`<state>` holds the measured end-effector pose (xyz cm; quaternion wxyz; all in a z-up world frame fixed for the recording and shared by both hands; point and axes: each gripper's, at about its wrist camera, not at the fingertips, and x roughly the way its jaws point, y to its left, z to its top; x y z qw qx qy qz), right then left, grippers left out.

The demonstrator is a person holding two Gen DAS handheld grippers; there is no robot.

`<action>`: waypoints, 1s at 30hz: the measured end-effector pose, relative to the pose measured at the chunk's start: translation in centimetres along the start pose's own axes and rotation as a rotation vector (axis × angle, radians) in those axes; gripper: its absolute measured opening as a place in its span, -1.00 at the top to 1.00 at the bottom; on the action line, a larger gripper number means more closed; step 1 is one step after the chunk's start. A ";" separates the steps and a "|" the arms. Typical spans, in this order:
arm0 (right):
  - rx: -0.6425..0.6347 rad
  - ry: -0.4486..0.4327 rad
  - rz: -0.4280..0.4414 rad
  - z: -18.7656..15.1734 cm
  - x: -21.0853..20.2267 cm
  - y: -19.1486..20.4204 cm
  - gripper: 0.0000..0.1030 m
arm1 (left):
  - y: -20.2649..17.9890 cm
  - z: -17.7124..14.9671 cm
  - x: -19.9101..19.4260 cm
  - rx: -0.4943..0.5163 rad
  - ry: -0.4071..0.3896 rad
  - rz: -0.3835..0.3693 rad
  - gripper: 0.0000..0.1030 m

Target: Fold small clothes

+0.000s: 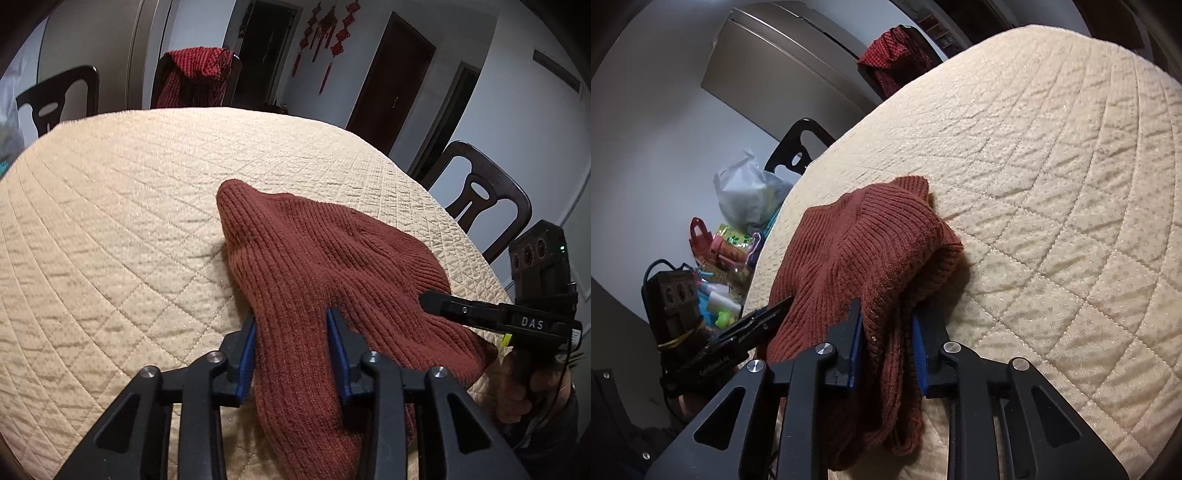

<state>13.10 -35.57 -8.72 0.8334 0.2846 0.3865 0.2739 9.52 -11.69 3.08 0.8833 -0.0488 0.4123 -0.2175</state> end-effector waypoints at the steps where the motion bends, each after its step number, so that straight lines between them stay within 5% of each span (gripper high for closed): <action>1: -0.008 -0.006 -0.003 0.0 -0.2 0.2 0.56 | -0.1 0.1 -0.1 0.006 -0.002 0.004 0.33; 18: -0.083 -0.073 -0.006 -0.5 -2.0 5.1 0.57 | -0.6 0.9 -3.3 0.064 -0.073 -0.002 0.38; 30: -0.138 -0.024 0.030 0.6 2.8 9.3 0.57 | 3.4 1.2 -4.8 0.028 -0.098 0.067 0.38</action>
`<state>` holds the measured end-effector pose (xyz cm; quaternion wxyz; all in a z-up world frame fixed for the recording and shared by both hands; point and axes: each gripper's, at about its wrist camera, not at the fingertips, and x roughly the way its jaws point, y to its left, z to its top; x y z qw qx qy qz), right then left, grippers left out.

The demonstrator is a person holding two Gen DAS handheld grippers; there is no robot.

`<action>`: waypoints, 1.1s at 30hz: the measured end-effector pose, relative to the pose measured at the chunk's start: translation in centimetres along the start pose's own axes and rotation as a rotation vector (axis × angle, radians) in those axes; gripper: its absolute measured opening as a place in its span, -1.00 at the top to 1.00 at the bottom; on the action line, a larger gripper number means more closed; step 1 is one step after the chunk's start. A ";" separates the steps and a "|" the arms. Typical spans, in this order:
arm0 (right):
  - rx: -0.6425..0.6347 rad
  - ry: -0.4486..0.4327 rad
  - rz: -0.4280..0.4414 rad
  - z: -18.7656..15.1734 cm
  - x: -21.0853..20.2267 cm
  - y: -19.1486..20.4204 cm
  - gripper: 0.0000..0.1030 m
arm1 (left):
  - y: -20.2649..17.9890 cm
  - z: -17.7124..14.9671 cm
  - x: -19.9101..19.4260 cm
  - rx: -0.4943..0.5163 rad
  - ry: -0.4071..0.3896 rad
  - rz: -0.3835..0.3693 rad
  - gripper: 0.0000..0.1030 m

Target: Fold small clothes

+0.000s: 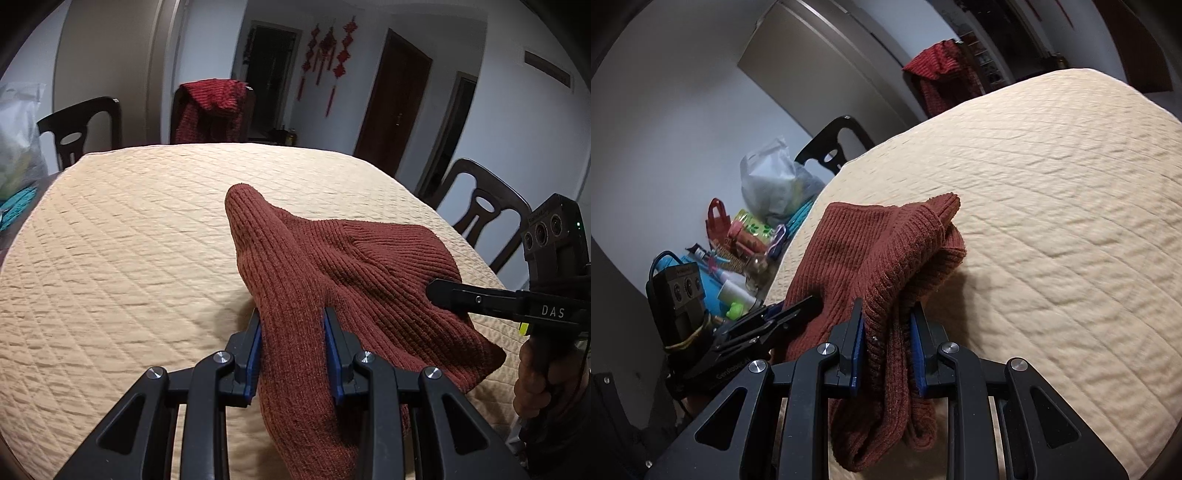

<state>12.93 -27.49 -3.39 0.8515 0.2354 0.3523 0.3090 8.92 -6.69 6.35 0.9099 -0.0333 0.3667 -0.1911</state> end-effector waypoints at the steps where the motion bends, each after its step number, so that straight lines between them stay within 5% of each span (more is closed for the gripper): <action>1: -0.005 0.006 0.006 0.2 0.6 0.3 0.57 | 0.6 0.1 -0.1 -0.004 0.000 0.010 0.38; 21: -0.043 0.128 0.143 4.4 14.5 4.7 0.57 | 14.3 2.4 -0.6 -0.103 -0.025 0.144 0.37; 28: 0.008 0.216 0.098 4.1 18.2 2.3 0.52 | 17.4 0.5 1.7 -0.194 0.031 0.120 0.27; 33: -0.015 0.188 0.056 4.6 16.6 2.5 0.42 | 17.5 0.5 0.3 -0.194 0.017 0.140 0.26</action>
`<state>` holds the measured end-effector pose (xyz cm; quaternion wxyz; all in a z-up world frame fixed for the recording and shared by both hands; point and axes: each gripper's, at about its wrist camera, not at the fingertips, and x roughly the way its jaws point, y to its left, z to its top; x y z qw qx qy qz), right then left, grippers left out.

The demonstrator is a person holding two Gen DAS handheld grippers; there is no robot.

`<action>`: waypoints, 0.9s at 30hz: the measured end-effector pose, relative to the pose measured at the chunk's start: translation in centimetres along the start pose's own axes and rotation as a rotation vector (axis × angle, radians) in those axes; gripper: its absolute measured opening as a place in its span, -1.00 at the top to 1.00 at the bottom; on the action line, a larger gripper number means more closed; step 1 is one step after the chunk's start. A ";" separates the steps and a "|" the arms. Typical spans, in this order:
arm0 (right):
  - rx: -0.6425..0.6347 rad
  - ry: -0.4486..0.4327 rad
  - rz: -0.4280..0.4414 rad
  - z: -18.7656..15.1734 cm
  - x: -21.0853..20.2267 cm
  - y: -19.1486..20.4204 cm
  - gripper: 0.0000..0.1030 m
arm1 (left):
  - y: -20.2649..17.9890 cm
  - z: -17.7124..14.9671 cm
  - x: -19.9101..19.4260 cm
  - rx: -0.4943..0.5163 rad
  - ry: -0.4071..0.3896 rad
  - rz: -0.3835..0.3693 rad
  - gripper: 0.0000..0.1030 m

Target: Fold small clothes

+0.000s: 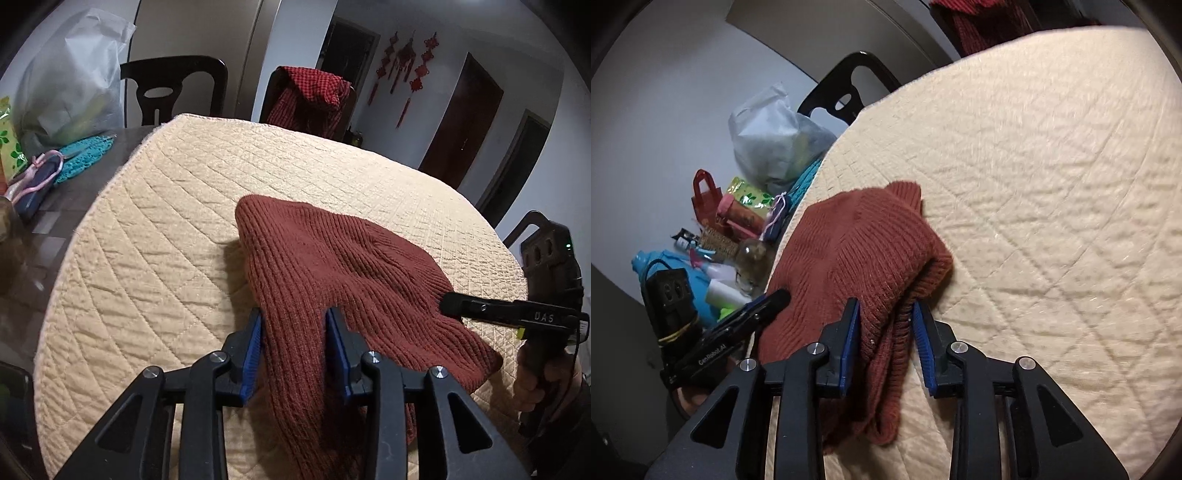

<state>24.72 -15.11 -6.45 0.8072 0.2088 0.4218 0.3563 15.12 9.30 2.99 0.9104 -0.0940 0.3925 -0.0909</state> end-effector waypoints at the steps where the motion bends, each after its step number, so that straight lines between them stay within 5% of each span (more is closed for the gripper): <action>1: -0.013 -0.008 -0.013 0.1 -0.3 0.3 0.42 | -0.1 0.0 -0.4 0.001 -0.010 0.011 0.26; 8: -0.125 -0.083 -0.095 1.7 -1.7 2.9 0.44 | -1.1 1.8 -2.2 0.010 -0.078 0.034 0.27; 16: -0.150 0.001 -0.164 2.7 2.7 1.7 0.73 | -1.0 1.7 2.1 0.049 0.017 0.071 0.27; 27: -0.349 -0.021 -0.158 -1.4 -2.0 7.3 0.73 | -2.1 -1.9 -4.9 0.052 -0.048 0.053 0.27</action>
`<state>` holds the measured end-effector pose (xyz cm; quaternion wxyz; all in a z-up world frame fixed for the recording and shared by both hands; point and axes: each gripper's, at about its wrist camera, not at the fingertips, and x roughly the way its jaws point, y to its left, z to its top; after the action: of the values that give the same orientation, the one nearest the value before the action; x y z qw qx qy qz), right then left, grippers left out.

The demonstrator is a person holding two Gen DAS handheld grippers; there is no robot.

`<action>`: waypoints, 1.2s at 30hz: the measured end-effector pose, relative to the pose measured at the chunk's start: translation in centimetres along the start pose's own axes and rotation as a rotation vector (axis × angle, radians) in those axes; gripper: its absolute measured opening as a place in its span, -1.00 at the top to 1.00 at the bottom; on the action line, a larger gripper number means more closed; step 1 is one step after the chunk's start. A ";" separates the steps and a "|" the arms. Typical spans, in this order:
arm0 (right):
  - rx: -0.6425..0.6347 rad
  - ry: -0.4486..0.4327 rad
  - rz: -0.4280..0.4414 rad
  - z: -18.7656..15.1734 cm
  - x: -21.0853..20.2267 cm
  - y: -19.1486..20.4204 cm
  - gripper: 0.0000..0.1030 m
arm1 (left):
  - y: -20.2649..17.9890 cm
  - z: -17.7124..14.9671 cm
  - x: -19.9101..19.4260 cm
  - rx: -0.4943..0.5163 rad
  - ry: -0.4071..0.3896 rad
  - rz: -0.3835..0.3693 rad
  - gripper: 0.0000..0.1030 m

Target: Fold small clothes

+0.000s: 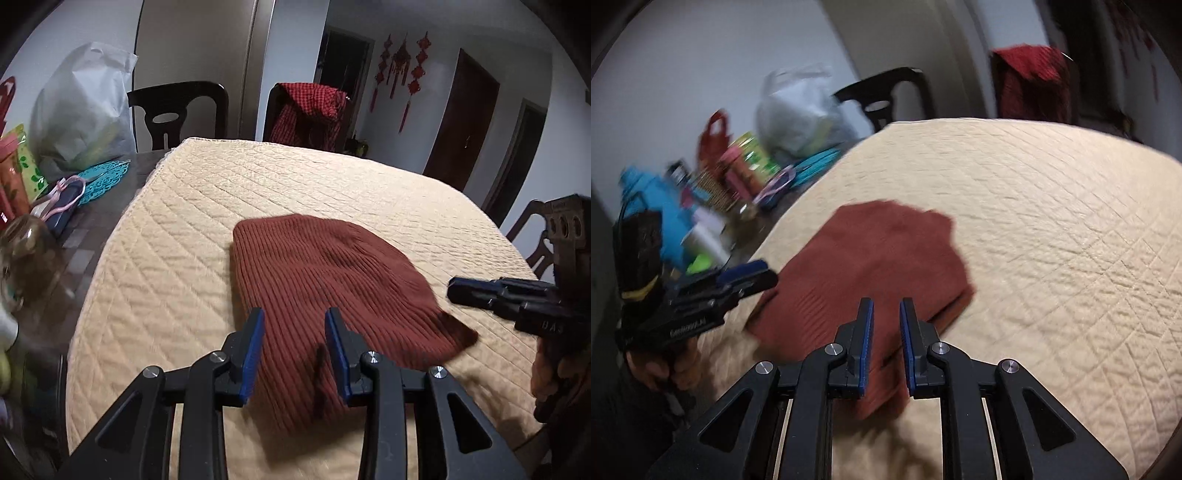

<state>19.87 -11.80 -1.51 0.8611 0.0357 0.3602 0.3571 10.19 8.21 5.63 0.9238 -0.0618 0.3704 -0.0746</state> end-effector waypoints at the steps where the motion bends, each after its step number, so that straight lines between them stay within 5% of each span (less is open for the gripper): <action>1: -0.026 0.012 0.005 -0.6 0.0 0.7 0.73 | -0.1 -0.3 -0.1 0.001 0.003 0.000 0.27; 5: -0.067 0.087 -0.062 -2.5 1.9 0.9 0.73 | -0.5 -1.9 1.1 0.016 0.056 0.048 0.28; 36: -0.064 0.047 -0.116 -4.5 -0.2 1.9 0.68 | -1.9 -3.7 -1.4 0.012 0.010 0.150 0.27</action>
<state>15.77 -11.40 -4.13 0.8723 -0.0213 0.3703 0.3186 6.48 6.35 4.22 0.9254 -0.0282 0.3780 -0.0078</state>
